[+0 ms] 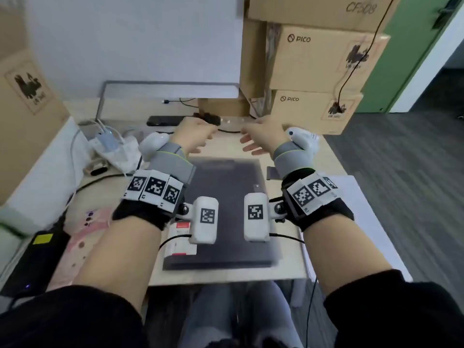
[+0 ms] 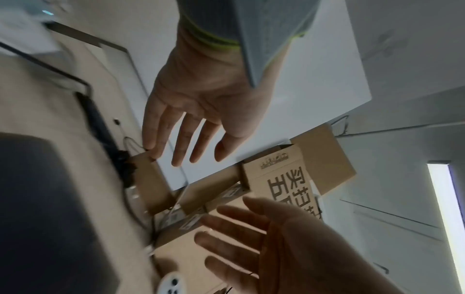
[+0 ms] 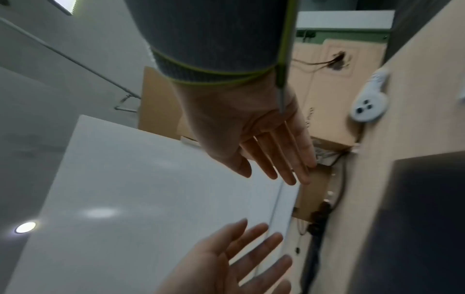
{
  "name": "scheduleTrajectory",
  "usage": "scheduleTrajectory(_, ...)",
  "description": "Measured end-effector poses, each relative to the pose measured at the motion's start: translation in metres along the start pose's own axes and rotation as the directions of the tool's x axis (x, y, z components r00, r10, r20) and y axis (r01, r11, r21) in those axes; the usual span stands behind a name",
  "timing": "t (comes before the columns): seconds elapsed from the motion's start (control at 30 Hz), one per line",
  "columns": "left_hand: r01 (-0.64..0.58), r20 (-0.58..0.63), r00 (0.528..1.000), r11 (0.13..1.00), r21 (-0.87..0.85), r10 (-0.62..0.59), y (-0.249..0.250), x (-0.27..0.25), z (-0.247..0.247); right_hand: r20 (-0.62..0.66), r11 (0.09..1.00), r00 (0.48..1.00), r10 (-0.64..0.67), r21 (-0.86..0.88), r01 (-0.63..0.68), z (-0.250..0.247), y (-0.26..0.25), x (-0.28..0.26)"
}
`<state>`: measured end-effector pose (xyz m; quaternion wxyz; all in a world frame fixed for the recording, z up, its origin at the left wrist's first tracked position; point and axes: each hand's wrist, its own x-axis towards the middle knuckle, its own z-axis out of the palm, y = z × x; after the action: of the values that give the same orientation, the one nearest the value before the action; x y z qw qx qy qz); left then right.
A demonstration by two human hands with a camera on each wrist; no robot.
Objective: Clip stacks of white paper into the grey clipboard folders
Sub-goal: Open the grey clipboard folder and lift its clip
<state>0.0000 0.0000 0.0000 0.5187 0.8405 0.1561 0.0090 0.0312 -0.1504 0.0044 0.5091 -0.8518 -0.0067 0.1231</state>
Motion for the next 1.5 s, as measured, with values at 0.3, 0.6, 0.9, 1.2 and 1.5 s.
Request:
scheduleTrajectory(0.3,0.238,-0.094,0.97,0.959,0.152,-0.226,-0.134,-0.06,0.029,-0.051,0.95,0.985,0.168,-0.258,-0.175,0.017,0.137,-0.083)
scheduleTrajectory(0.6,0.269,-0.073,0.962,0.955,0.126,-0.262,-0.157,-0.083,0.045,-0.152,0.98,0.973,0.172,-0.075,-0.185,0.03,0.171,-0.102)
scheduleTrajectory(0.9,0.204,0.048,0.975,0.964,0.169,-0.215,-0.135,-0.097,0.05,-0.366,0.953,0.905,-0.217,0.121,0.278,0.002,0.111,-0.121)
scheduleTrajectory(1.2,0.121,0.085,0.992,0.911,-0.394,-0.094,-0.086,-0.132,0.007,0.148,0.837,0.86,-0.488,0.36,0.412,0.049,0.046,-0.143)
scheduleTrajectory(1.5,-0.032,-0.002,0.999,0.769,-0.639,0.041,-0.099,-0.159,-0.054,0.361,0.848,0.767,-0.53,0.238,0.474,0.111,0.039,-0.126)
